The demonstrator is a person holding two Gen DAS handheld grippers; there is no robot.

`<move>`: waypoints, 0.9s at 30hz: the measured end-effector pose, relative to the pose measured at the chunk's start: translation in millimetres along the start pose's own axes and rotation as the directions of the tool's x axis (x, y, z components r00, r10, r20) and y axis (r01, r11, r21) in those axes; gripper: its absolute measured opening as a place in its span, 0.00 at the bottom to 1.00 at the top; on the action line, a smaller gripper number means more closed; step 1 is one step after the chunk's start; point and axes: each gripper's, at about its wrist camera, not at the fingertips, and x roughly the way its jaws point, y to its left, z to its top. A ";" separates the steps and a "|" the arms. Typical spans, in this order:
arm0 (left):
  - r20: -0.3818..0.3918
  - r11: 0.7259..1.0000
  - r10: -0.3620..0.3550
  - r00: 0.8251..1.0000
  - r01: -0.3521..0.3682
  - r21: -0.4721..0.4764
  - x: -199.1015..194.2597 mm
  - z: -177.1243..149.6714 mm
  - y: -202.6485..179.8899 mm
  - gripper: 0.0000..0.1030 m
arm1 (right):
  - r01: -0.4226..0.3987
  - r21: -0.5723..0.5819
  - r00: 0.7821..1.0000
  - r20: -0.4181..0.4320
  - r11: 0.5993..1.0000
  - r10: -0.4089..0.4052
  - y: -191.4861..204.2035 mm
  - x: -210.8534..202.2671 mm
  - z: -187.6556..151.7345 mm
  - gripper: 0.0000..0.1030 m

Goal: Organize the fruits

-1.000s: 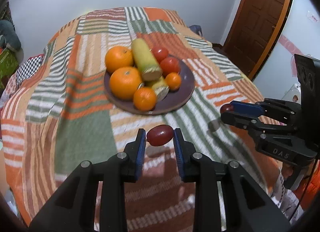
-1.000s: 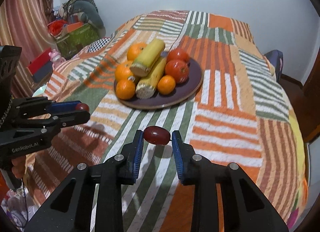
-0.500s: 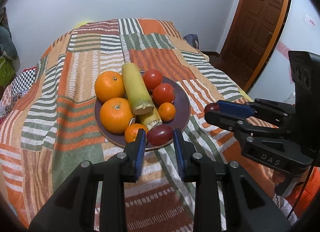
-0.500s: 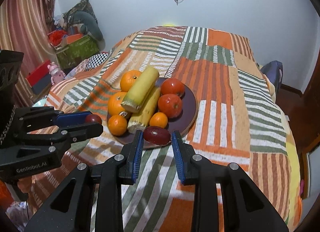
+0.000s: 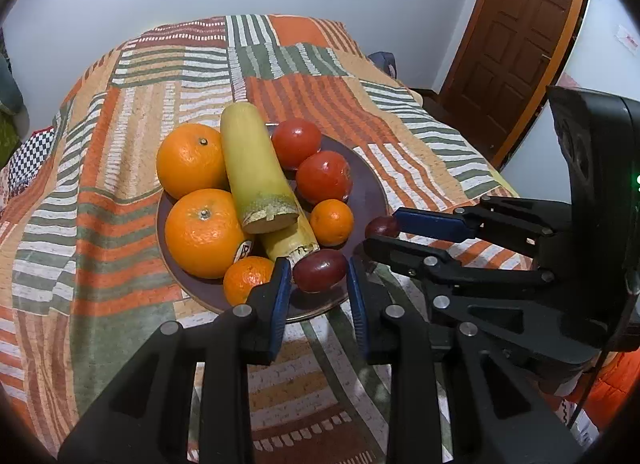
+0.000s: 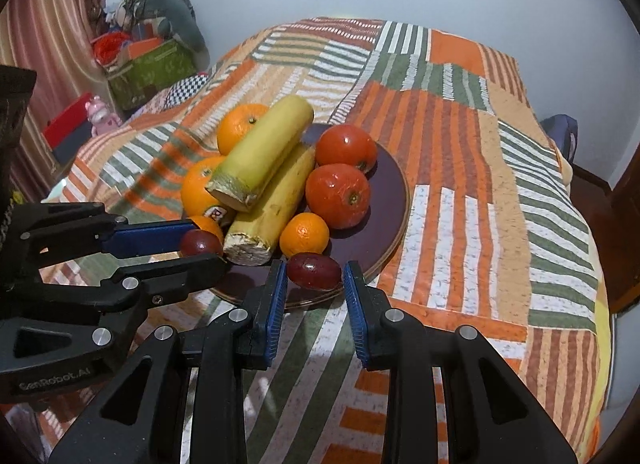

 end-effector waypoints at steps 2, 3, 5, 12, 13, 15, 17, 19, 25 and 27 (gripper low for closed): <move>-0.008 1.000 0.006 1.000 -0.006 -0.001 3.7 0.5 1.7 0.27 | -0.007 -0.002 1.000 -0.008 1.000 0.007 0.3 3.3 0.6 0.26; -0.009 1.000 0.005 1.000 -0.005 0.000 4.5 0.7 2.3 0.27 | -0.013 0.000 1.000 -0.010 1.000 0.013 0.1 4.4 1.1 0.26; -0.009 1.000 0.003 1.000 -0.003 0.000 4.6 1.2 3.1 0.27 | -0.013 -0.002 1.000 -0.010 1.000 0.013 0.9 6.5 2.4 0.26; -0.011 1.000 -0.004 1.000 0.004 -0.012 4.9 0.7 4.0 0.29 | -0.022 0.007 0.999 -0.037 1.000 0.022 -0.5 15.5 2.7 0.27; -0.013 1.000 -0.006 1.000 0.006 -0.017 4.6 0.7 4.4 0.30 | -0.027 0.014 0.999 -0.036 1.000 0.028 -2.1 15.7 3.3 0.27; -0.014 1.000 -0.006 1.000 0.006 -0.026 3.1 1.1 5.0 0.31 | -0.033 0.023 0.999 -0.041 0.999 0.034 -3.3 15.8 4.3 0.28; -0.011 0.999 -0.003 1.000 0.003 -0.033 -0.1 1.4 4.7 0.35 | -0.032 0.031 0.999 -0.040 0.999 0.033 -4.3 13.9 5.1 0.30; 0.006 0.999 0.007 1.000 -0.007 -0.033 -7.5 1.1 3.5 0.37 | -0.029 0.033 0.999 -0.030 0.999 0.030 -4.7 8.9 5.9 0.30; 0.086 0.999 0.018 0.996 -0.014 -0.045 -49.8 1.6 -1.4 0.37 | -0.006 0.042 0.999 0.045 0.999 0.004 -3.7 -28.5 10.2 0.30; 0.129 0.999 0.028 0.991 -0.022 -0.046 -70.6 3.5 -4.8 0.37 | -0.006 0.049 0.997 0.078 0.999 0.002 -3.0 -44.9 12.0 0.30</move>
